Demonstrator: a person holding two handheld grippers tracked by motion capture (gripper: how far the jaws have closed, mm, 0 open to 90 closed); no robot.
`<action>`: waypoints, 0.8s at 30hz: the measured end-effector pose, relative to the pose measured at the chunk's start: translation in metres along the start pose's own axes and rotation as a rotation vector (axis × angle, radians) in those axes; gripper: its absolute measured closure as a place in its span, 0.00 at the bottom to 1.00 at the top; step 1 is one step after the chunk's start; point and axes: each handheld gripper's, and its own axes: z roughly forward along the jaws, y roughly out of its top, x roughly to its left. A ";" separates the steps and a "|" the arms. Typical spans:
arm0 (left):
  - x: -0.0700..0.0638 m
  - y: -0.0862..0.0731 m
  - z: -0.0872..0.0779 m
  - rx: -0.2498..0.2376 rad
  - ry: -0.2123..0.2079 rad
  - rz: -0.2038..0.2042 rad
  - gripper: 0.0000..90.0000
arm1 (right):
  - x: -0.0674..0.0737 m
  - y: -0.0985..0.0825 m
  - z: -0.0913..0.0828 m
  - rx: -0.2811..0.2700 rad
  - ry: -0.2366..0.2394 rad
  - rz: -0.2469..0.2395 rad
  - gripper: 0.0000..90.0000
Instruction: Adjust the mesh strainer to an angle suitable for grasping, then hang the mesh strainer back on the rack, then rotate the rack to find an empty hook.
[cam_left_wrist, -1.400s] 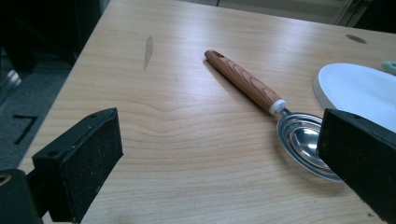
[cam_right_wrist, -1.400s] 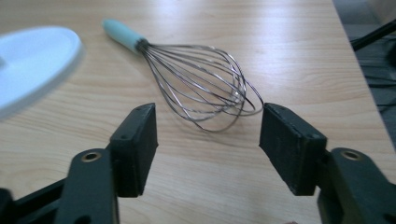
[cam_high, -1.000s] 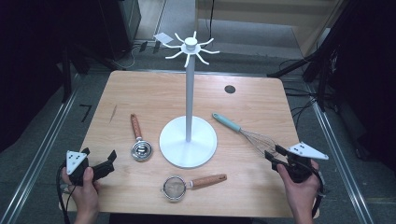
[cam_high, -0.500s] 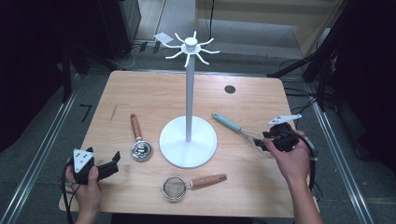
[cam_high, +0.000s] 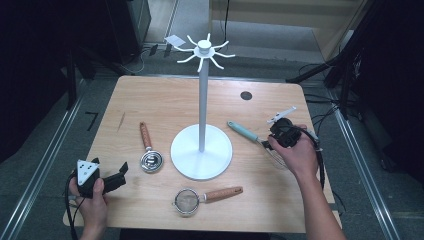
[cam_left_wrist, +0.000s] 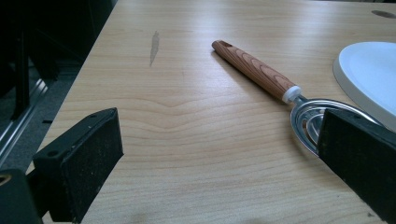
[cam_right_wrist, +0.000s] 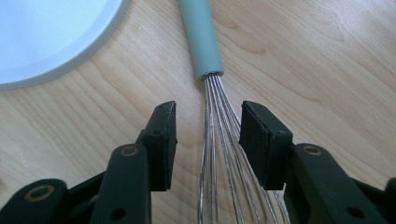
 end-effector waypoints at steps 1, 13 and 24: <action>0.000 0.000 0.000 -0.001 -0.002 -0.004 0.01 | 0.000 0.002 0.003 0.010 -0.003 -0.003 0.66; 0.008 0.000 -0.004 -0.031 -0.041 -0.052 0.01 | 0.003 -0.003 0.021 0.104 -0.032 -0.016 0.80; 0.005 0.000 -0.004 -0.023 -0.032 -0.030 0.01 | 0.002 -0.034 0.018 0.138 -0.017 -0.047 0.82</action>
